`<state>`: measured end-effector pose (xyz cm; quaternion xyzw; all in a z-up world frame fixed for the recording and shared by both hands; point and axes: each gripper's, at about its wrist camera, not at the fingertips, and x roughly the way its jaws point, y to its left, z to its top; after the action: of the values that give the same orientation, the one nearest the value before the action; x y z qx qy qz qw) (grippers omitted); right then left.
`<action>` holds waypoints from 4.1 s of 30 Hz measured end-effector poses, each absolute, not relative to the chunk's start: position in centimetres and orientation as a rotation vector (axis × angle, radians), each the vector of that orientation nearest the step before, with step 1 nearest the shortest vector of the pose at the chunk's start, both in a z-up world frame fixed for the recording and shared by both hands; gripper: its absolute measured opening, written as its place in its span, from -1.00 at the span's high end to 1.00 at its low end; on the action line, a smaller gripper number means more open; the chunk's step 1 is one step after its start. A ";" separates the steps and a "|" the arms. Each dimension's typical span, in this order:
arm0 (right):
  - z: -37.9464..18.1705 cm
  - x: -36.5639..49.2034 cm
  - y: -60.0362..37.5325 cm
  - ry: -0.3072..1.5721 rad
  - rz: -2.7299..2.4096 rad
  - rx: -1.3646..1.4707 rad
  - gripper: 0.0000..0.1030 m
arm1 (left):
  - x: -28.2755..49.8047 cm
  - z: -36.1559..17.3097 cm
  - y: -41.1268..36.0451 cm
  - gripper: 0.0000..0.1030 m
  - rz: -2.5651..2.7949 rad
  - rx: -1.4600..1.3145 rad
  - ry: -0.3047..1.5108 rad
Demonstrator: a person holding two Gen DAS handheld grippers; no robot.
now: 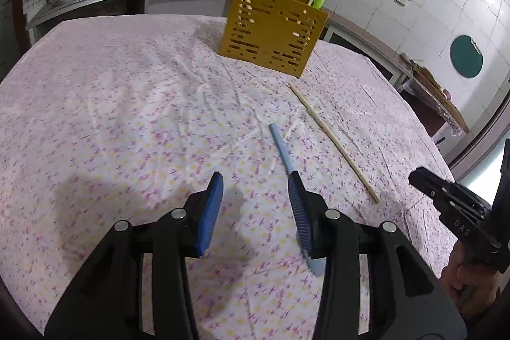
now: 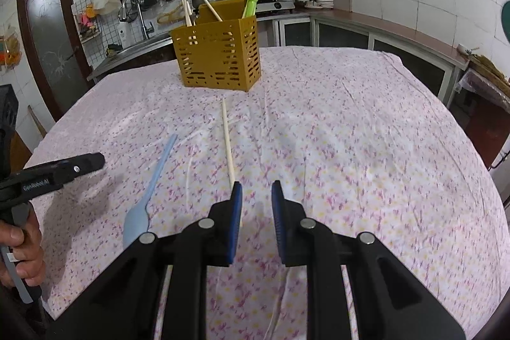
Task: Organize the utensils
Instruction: 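Move both open tools back toward the blue spoon and chopstick, then grasp the light-blue spoon with the left tool while the right tool grasps a chopstick, then carry the held spoon and chopstick up above the yellow holder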
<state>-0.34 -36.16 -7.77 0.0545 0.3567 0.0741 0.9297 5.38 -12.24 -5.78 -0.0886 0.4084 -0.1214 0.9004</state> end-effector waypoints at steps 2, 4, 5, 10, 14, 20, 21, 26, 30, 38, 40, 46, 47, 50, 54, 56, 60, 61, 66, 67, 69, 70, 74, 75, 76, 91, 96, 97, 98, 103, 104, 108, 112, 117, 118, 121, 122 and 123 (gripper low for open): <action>-7.5 0.9 -36.1 0.738 0.163 0.107 0.62 | 6.4 -5.9 -13.2 0.20 -0.267 -0.180 0.856; -7.3 2.0 -36.0 0.738 0.161 0.111 0.62 | 7.3 -6.1 -14.1 0.20 -0.279 -0.173 0.871; -7.1 2.5 -36.0 0.736 0.162 0.111 0.62 | 7.8 -6.2 -14.7 0.20 -0.285 -0.172 0.879; -6.5 4.3 -36.2 0.722 0.164 0.118 0.62 | 9.8 -7.4 -17.1 0.21 -0.307 -0.142 0.921; -6.4 5.4 -36.4 0.726 0.164 0.119 0.62 | 11.7 -8.8 -18.1 0.22 -0.294 -0.114 0.972; -7.9 7.6 -35.1 0.782 0.192 0.106 0.62 | 13.6 -9.8 -18.9 0.46 -0.241 -0.068 0.984; -8.2 8.0 -34.7 0.791 0.201 0.105 0.62 | 13.9 -9.9 -18.9 0.63 -0.227 -0.054 0.976; -9.8 10.5 -32.3 0.852 0.227 0.092 0.63 | 15.8 -10.1 -17.7 0.86 -0.220 -0.059 0.971; -11.4 12.3 -30.0 0.899 0.233 0.029 0.63 | 16.0 -10.0 -17.6 0.87 -0.237 -0.056 0.965; -11.9 14.1 -27.7 0.953 0.241 -0.084 0.88 | 16.0 -9.9 -16.9 0.88 -0.284 -0.100 0.969; -11.8 14.4 -27.8 0.960 0.245 -0.070 0.89 | 16.1 -9.9 -16.8 0.88 -0.289 -0.110 0.968; -10.0 13.6 -29.0 0.905 0.242 0.022 0.89 | 15.7 -8.5 -16.1 0.89 -0.313 -0.136 0.932; -9.5 13.3 -29.4 0.885 0.242 0.047 0.89 | 15.6 -8.0 -15.9 0.89 -0.318 -0.140 0.921; -8.0 12.7 -30.1 0.825 0.235 0.102 0.89 | 15.2 -6.9 -15.4 0.88 -0.324 -0.148 0.898; -5.4 11.2 -31.5 0.706 0.232 0.177 0.88 | 14.6 -5.3 -14.5 0.88 -0.329 -0.161 0.860; -4.4 10.4 -32.2 0.654 0.232 0.207 0.88 | 14.3 -4.4 -14.2 0.88 -0.327 -0.164 0.840; -2.5 9.0 -33.5 0.562 0.233 0.250 0.88 | 13.8 -2.9 -13.9 0.88 -0.327 -0.166 0.811; -2.1 8.8 -33.7 0.545 0.235 0.259 0.88 | 13.7 -2.6 -13.8 0.88 -0.327 -0.167 0.805; -0.9 7.9 -34.3 0.507 0.234 0.264 0.88 | 13.3 -1.5 -13.6 0.88 -0.328 -0.167 0.783; -0.8 7.8 -34.4 0.502 0.235 0.265 0.88 | 13.2 -1.3 -13.6 0.88 -0.326 -0.167 0.779; -0.5 7.4 -34.3 0.488 0.238 0.263 0.88 | 12.9 -1.1 -13.5 0.88 -0.327 -0.169 0.773; -0.4 7.3 -34.3 0.486 0.238 0.260 0.88 | 12.8 -0.9 -13.5 0.88 -0.326 -0.168 0.769; 0.1 6.6 -34.2 0.474 0.226 0.249 0.88 | 12.3 -0.2 -13.3 0.88 -0.326 -0.163 0.747; 0.2 6.5 -34.2 0.470 0.224 0.247 0.88 | 12.2 0.1 -13.3 0.88 -0.327 -0.161 0.737; 0.5 6.4 -34.2 0.467 0.220 0.241 0.88 | 12.1 0.4 -13.2 0.88 -0.330 -0.161 0.728; 5.1 5.6 -33.9 0.370 0.191 0.164 0.88 | 12.3 7.3 -11.7 0.89 -0.322 -0.127 0.551; 6.6 6.2 -33.6 0.351 0.190 0.144 0.88 | 13.1 9.4 -11.5 0.89 -0.323 -0.121 0.509; 6.7 6.3 -33.6 0.349 0.190 0.141 0.88 | 13.2 9.9 -11.5 0.89 -0.322 -0.119 0.500; 7.1 6.6 -33.5 0.343 0.190 0.134 0.88 | 13.3 10.2 -11.5 0.89 -0.321 -0.116 0.493; 9.1 7.9 -33.2 0.312 0.192 0.112 0.88 | 14.5 12.3 -11.6 0.89 -0.315 -0.103 0.452; 9.7 8.3 -33.1 0.303 0.191 0.108 0.88 | 14.9 13.0 -11.6 0.89 -0.311 -0.098 0.438; 11.5 9.9 -33.1 0.275 0.190 0.106 0.88 | 16.5 15.3 -11.8 0.89 -0.303 -0.075 0.393; 13.1 11.3 -32.9 0.247 0.190 0.103 0.88 | 18.1 17.3 -12.1 0.89 -0.301 -0.064 0.355; 14.1 13.5 -32.5 0.233 0.190 0.094 0.88 | 20.7 18.9 -12.9 0.89 -0.311 -0.042 0.328; 14.4 14.2 -32.2 0.235 0.190 0.094 0.88 | 21.2 19.1 -13.0 0.89 -0.310 -0.039 0.321; 14.3 15.8 -31.9 0.239 0.187 0.087 0.88 | 22.9 19.1 -13.3 0.89 -0.317 -0.048 0.315; 14.2 16.4 -31.7 0.240 0.185 0.085 0.88 | 23.6 19.1 -13.3 0.89 -0.314 -0.047 0.311; 14.1 16.8 -31.6 0.240 0.183 0.082 0.88 | 24.1 19.0 -13.4 0.89 -0.313 -0.044 0.312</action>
<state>16.79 -31.65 14.08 0.0409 0.1197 0.0912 0.9878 24.09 -13.41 18.96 -0.0219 0.1550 -0.1551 0.9754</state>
